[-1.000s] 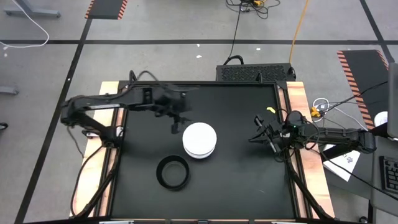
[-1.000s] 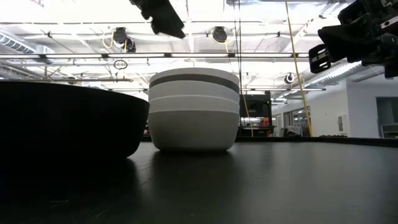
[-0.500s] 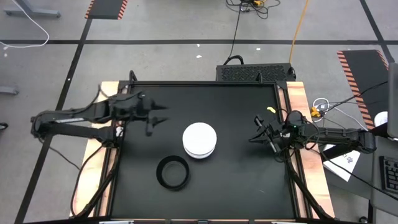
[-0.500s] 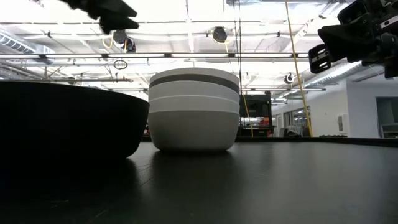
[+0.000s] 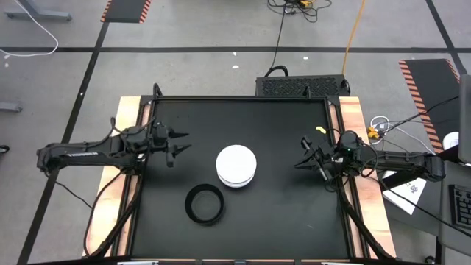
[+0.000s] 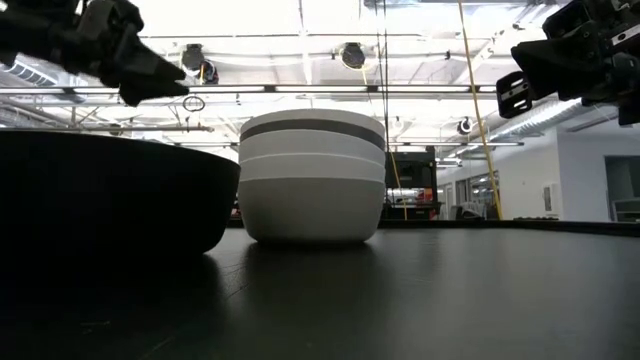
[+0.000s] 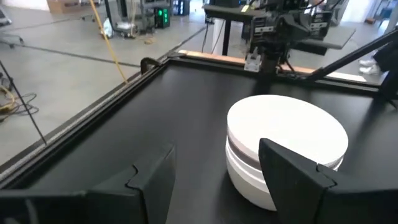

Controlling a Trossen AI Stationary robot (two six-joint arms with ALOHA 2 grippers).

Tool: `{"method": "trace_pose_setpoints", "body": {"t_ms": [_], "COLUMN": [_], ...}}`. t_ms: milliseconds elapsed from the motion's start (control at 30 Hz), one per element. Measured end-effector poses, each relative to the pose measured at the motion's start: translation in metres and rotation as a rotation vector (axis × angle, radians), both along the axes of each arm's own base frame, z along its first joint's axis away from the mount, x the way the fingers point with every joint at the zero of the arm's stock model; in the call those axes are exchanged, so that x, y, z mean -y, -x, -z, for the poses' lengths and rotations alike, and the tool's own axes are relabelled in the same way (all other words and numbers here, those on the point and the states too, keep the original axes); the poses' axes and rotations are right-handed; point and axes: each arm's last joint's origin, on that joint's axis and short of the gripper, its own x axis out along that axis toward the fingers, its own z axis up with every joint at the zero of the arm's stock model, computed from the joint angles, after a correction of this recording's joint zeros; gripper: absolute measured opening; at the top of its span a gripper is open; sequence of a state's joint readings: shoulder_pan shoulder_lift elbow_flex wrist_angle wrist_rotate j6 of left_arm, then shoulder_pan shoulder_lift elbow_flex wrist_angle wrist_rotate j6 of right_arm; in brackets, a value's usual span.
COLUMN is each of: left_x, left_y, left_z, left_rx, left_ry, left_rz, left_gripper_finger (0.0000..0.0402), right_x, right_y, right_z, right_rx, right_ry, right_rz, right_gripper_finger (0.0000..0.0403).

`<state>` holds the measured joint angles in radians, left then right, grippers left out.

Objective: Nest bowls inside each other
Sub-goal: Stack the black bowl into the white bowl

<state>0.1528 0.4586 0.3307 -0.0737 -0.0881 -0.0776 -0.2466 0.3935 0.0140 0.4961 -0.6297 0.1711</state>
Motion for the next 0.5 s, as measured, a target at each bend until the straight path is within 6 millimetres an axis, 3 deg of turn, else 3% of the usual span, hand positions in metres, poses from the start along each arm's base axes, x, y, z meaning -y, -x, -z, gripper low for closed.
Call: {"method": "trace_pose_setpoints", "body": {"t_ms": [500], "left_x": [0.003], "left_y": [0.011], "left_z": [0.061], "left_rx": [0.053], "left_ry": [0.081], "left_rz": [0.036], "left_gripper_finger": [0.0230], "right_x": [0.000], "right_y": [0.000], "right_z": [0.001], "right_rx": [-0.023], "right_ry": [-0.021], "right_rz": [-0.003], "right_gripper_finger": [0.0018]}}
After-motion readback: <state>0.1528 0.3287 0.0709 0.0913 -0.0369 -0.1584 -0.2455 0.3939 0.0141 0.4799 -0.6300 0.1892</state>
